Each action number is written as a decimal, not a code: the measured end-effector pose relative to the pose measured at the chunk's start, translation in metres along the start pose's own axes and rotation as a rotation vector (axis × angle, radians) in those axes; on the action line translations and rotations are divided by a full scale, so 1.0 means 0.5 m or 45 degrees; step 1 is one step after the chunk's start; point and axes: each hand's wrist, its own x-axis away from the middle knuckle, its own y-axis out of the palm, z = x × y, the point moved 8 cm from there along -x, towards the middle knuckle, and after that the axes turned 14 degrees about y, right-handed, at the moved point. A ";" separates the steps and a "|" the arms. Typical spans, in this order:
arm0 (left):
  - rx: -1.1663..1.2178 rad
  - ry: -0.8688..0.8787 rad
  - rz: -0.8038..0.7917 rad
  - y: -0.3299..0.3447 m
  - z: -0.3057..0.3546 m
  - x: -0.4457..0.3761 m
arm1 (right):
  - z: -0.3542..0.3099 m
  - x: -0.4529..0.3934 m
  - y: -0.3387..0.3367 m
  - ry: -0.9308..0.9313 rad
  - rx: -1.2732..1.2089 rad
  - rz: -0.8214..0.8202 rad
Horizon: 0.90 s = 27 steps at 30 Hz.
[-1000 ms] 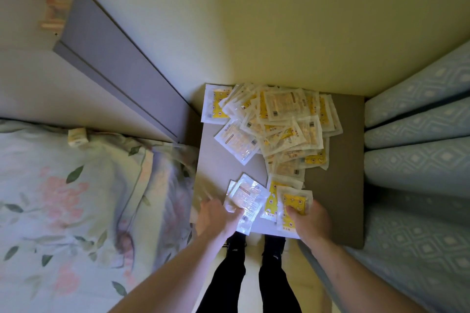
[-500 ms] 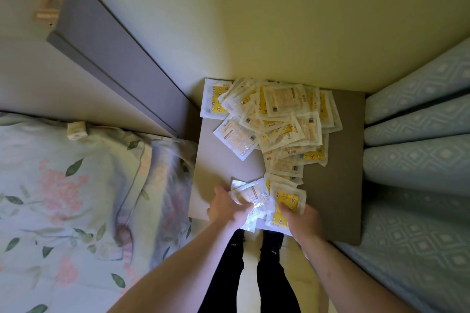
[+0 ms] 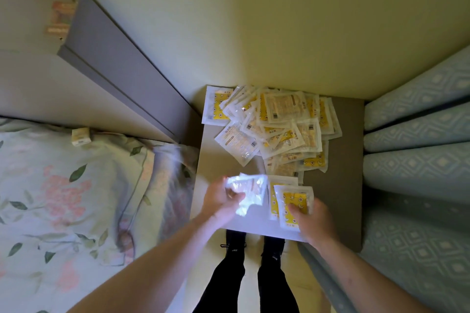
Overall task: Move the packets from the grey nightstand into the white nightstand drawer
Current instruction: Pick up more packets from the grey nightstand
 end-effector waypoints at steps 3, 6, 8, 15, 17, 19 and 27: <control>-0.079 0.112 0.114 -0.071 0.044 -0.075 | -0.014 -0.007 -0.033 -0.033 -0.004 0.036; -0.225 0.231 0.121 -0.114 0.085 -0.157 | -0.030 -0.018 -0.053 -0.055 0.001 0.049; -0.334 0.310 0.114 -0.120 0.103 -0.195 | -0.034 -0.025 -0.055 -0.061 0.044 0.045; -0.704 0.290 -0.002 -0.090 0.127 -0.240 | -0.028 -0.023 -0.054 -0.041 0.136 0.073; -0.587 0.285 0.007 -0.093 0.130 -0.239 | -0.024 -0.018 -0.056 -0.042 0.142 0.083; -0.462 0.242 0.019 -0.100 0.126 -0.228 | -0.023 -0.007 -0.057 -0.038 0.144 0.093; -0.426 0.083 -0.046 -0.101 0.097 -0.175 | -0.034 0.046 -0.056 -0.068 0.099 0.103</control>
